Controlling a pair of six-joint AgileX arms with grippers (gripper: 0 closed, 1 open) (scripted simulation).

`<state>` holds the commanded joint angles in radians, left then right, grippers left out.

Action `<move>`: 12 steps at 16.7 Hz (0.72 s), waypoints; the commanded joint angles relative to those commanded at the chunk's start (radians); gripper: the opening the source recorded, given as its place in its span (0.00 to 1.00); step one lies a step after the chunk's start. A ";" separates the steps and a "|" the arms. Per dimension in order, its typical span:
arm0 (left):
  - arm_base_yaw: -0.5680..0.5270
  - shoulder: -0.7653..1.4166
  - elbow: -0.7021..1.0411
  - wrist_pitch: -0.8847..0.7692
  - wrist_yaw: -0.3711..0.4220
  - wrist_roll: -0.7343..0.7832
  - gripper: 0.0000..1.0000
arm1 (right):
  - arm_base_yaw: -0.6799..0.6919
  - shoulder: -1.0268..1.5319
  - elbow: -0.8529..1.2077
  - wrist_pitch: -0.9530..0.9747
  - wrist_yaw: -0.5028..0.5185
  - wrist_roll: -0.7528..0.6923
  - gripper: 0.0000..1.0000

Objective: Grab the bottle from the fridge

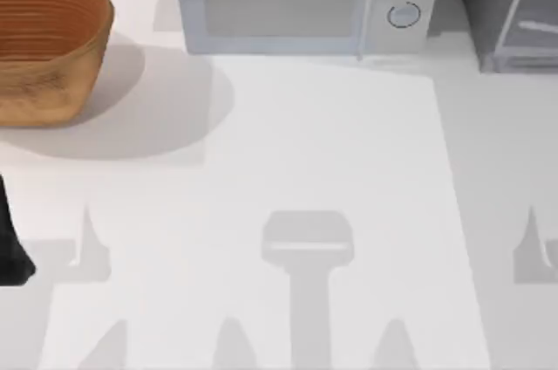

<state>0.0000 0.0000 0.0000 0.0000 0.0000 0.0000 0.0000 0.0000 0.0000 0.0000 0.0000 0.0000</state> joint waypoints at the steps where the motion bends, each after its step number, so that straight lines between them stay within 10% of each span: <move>1: 0.000 0.000 0.000 0.000 0.000 0.000 1.00 | 0.000 0.000 0.000 0.000 0.000 0.000 1.00; 12: 0.000 0.000 0.000 0.000 0.000 0.000 1.00 | -0.181 0.562 0.067 0.535 -0.171 0.004 1.00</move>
<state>0.0000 0.0000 0.0000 0.0000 0.0000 0.0000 -0.1811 0.5618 0.0672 0.5353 -0.1705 0.0043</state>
